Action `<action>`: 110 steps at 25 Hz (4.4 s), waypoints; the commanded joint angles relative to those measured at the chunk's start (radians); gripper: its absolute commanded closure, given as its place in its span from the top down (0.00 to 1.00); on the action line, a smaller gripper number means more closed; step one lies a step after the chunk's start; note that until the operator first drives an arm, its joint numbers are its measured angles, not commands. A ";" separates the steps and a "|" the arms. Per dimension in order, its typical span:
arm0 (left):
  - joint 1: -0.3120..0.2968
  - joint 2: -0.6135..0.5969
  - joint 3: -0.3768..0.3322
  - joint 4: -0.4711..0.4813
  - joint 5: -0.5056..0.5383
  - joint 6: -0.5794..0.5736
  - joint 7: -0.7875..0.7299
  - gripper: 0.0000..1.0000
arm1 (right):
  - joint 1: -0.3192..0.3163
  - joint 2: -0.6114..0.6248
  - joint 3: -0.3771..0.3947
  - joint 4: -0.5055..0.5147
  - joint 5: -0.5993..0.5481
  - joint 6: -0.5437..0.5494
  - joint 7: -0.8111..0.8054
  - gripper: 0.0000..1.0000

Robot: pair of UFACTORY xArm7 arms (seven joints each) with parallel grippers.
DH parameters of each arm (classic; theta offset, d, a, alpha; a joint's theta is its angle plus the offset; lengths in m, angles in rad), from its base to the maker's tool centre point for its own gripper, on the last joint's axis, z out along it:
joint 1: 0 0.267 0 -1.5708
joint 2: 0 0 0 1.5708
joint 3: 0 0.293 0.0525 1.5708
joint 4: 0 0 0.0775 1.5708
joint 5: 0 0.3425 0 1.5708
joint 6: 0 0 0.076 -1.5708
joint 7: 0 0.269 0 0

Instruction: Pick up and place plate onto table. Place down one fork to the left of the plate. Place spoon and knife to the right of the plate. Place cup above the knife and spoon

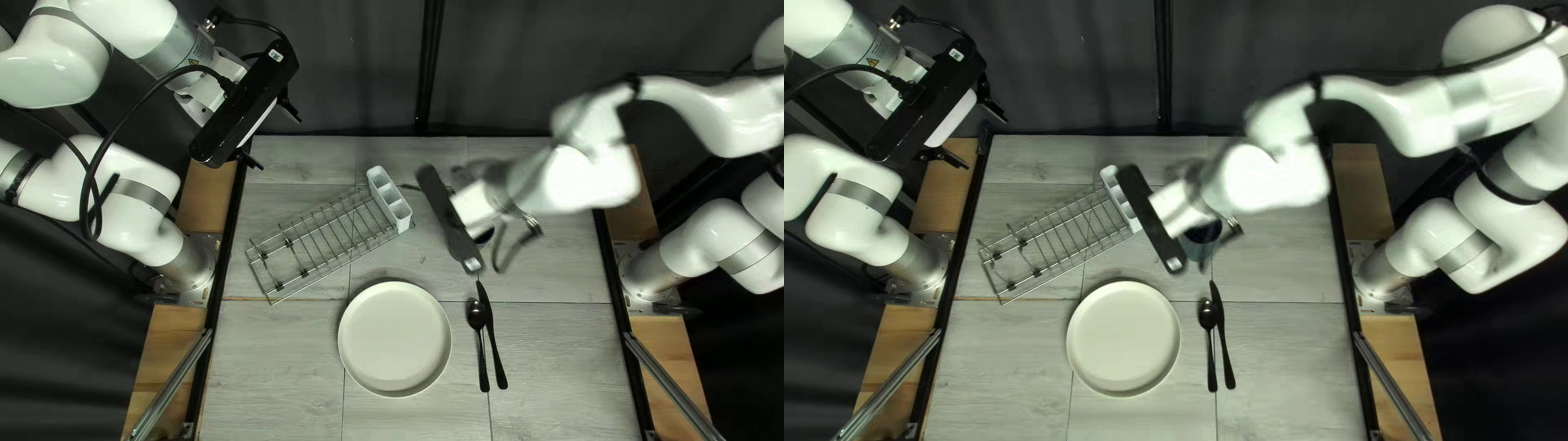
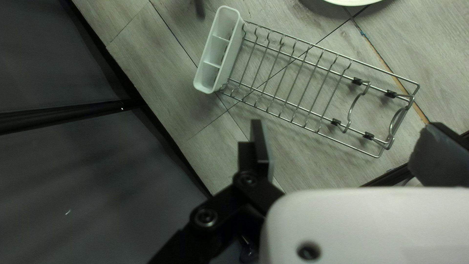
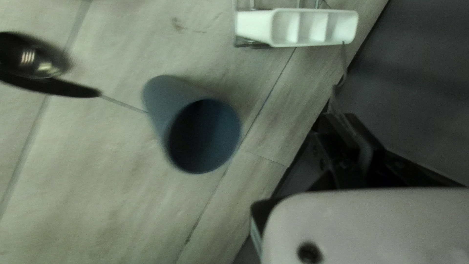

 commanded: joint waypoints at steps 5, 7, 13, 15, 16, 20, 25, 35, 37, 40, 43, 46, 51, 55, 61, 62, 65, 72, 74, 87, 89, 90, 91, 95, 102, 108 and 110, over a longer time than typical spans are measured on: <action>0.000 0.000 0.000 0.000 0.000 0.000 0.000 1.00 | 0.049 -0.006 0.191 -0.096 -0.183 0.051 0.290 0.00; 0.000 0.000 0.000 0.000 0.000 0.000 0.000 1.00 | 0.049 -0.006 0.191 -0.096 -0.183 0.051 0.290 0.00; 0.000 0.000 0.000 0.000 0.000 0.000 0.000 1.00 | 0.049 -0.006 0.191 -0.096 -0.183 0.051 0.290 0.00; 0.000 0.000 0.000 0.000 0.000 0.000 0.000 1.00 | 0.049 -0.006 0.191 -0.096 -0.183 0.051 0.290 0.00; 0.000 0.000 0.000 0.000 0.000 0.000 0.000 1.00 | 0.049 -0.006 0.191 -0.096 -0.183 0.051 0.290 0.00; 0.000 0.000 0.000 0.000 0.000 0.000 0.000 1.00 | 0.049 -0.006 0.191 -0.096 -0.183 0.051 0.290 0.00; -0.011 0.057 0.017 -0.024 -0.024 -0.084 -0.034 1.00 | 0.049 -0.006 0.191 -0.096 -0.183 0.051 0.290 0.00; -0.100 0.341 0.093 0.021 -0.121 -0.276 -0.025 1.00 | 0.049 -0.006 0.191 -0.096 -0.183 0.051 0.290 0.00; -0.120 0.390 0.111 0.017 -0.144 -0.333 -0.005 1.00 | 0.049 -0.006 0.191 -0.096 -0.183 0.051 0.290 0.00; -0.156 0.472 0.146 0.022 -0.193 -0.419 0.044 1.00 | 0.049 -0.006 0.191 -0.096 -0.183 0.051 0.290 0.00; -0.184 0.529 0.180 0.032 -0.244 -0.478 0.095 1.00 | 0.049 -0.006 0.191 -0.096 -0.183 0.051 0.290 0.00; -0.212 0.584 0.211 0.038 -0.310 -0.542 0.141 1.00 | 0.049 -0.006 0.191 -0.096 -0.183 0.051 0.290 0.00; -0.251 0.683 0.267 0.080 -0.424 -0.589 0.248 1.00 | 0.049 -0.006 0.191 -0.096 -0.183 0.051 0.290 0.00; -0.267 0.780 0.313 0.144 -0.529 -0.575 0.357 1.00 | 0.049 -0.006 0.191 -0.096 -0.183 0.051 0.290 0.00; -0.267 0.867 0.343 0.176 -0.643 -0.585 0.473 1.00 | 0.049 -0.006 0.191 -0.096 -0.183 0.051 0.290 0.00; -0.266 0.875 0.344 0.177 -0.656 -0.587 0.485 1.00 | 0.049 -0.006 0.191 -0.096 -0.183 0.051 0.290 0.00; -0.262 0.905 0.352 0.178 -0.710 -0.600 0.530 1.00 | 0.049 -0.006 0.191 -0.096 -0.183 0.051 0.290 0.00; -0.266 0.929 0.347 0.193 -0.699 -0.593 0.490 1.00 | 0.049 -0.006 0.191 -0.096 -0.183 0.051 0.290 0.00; -0.268 0.920 0.343 0.188 -0.687 -0.593 0.471 1.00 | 0.049 -0.006 0.191 -0.096 -0.183 0.051 0.290 0.00; -0.278 0.966 0.331 0.208 -0.707 -0.596 0.465 1.00 | 0.049 -0.006 0.191 -0.096 -0.183 0.051 0.290 0.00; -0.277 0.968 0.331 0.207 -0.715 -0.595 0.475 1.00 | 0.049 -0.006 0.191 -0.096 -0.183 0.051 0.290 0.00; -0.277 0.970 0.331 0.208 -0.721 -0.594 0.481 1.00 | 0.049 -0.006 0.191 -0.096 -0.183 0.051 0.290 0.00; -0.276 0.970 0.332 0.207 -0.722 -0.592 0.484 1.00 | 0.049 -0.006 0.191 -0.096 -0.183 0.051 0.290 0.00; -0.275 0.990 0.329 0.220 -0.746 -0.589 0.506 1.00 | 0.049 -0.006 0.191 -0.096 -0.183 0.051 0.290 0.00; -0.275 0.985 0.328 0.211 -0.755 -0.594 0.525 0.00 | 0.049 -0.006 0.191 -0.096 -0.183 0.051 0.290 0.00; -0.275 0.985 0.328 0.211 -0.755 -0.594 0.525 0.00 | 0.049 -0.006 0.191 -0.096 -0.183 0.051 0.290 0.00; -0.275 0.985 0.328 0.211 -0.755 -0.594 0.525 0.00 | 0.049 -0.006 0.191 -0.096 -0.183 0.051 0.290 0.00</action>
